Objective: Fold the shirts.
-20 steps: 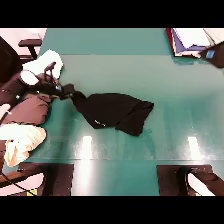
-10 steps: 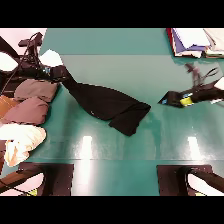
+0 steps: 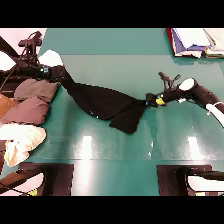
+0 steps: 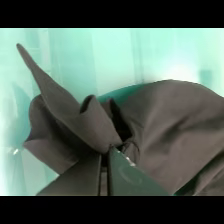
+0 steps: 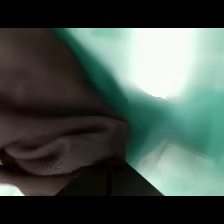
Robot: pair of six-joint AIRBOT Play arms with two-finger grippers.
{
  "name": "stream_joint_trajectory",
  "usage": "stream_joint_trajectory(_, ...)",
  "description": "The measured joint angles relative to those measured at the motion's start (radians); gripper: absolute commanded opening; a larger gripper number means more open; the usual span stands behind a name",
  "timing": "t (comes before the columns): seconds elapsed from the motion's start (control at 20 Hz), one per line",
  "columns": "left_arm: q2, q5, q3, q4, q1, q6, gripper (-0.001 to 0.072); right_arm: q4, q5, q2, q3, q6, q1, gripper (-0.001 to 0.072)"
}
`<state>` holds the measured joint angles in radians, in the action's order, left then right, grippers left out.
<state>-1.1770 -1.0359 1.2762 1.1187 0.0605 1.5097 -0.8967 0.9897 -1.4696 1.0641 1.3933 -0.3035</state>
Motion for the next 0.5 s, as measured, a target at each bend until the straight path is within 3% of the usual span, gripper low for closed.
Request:
stream_joint_trajectory(0.2,0.091,0.013,0.134,0.022,0.0,0.0,0.0022,-0.045,0.068,0.079,0.168,-0.028,0.029,0.0016)
stream_joint_trajectory(0.5,0.269,0.022,0.501,0.025,0.0,0.0,0.0022,-0.168,0.245,0.369,0.455,-0.039,0.093,0.0016)
